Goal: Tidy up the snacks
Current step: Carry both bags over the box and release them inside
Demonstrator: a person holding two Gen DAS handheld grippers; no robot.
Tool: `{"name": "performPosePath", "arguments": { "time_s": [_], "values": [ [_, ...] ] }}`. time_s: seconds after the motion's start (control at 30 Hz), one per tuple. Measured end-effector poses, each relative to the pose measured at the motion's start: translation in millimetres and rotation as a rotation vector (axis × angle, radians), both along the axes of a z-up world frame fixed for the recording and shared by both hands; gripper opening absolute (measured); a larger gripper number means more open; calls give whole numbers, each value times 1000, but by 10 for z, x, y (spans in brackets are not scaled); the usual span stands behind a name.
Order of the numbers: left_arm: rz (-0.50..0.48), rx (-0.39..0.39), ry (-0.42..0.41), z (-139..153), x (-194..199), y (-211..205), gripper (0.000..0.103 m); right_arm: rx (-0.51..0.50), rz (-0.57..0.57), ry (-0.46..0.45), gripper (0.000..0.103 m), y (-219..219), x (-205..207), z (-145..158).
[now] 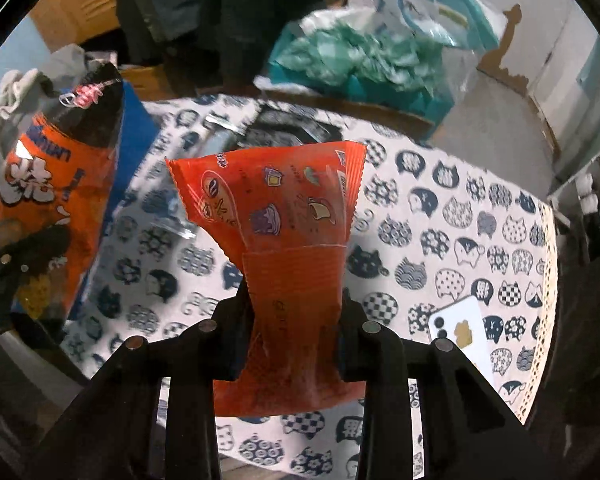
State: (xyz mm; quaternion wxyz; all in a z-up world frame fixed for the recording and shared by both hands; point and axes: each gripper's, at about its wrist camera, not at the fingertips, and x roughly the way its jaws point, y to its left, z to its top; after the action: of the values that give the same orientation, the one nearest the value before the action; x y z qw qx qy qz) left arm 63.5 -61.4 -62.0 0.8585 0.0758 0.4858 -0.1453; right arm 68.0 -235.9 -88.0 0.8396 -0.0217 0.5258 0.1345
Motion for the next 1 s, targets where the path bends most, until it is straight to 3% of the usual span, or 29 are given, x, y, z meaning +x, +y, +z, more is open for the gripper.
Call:
{"name": "performPosePath", "arguments": {
  "time_s": [0.47, 1.0],
  "values": [
    [62, 1, -42, 144, -67, 471, 48, 49, 86, -46, 31, 557, 82, 371],
    [238, -38, -34, 106, -27, 1474, 48, 105, 186, -28, 31, 1460, 387, 538]
  ]
}}
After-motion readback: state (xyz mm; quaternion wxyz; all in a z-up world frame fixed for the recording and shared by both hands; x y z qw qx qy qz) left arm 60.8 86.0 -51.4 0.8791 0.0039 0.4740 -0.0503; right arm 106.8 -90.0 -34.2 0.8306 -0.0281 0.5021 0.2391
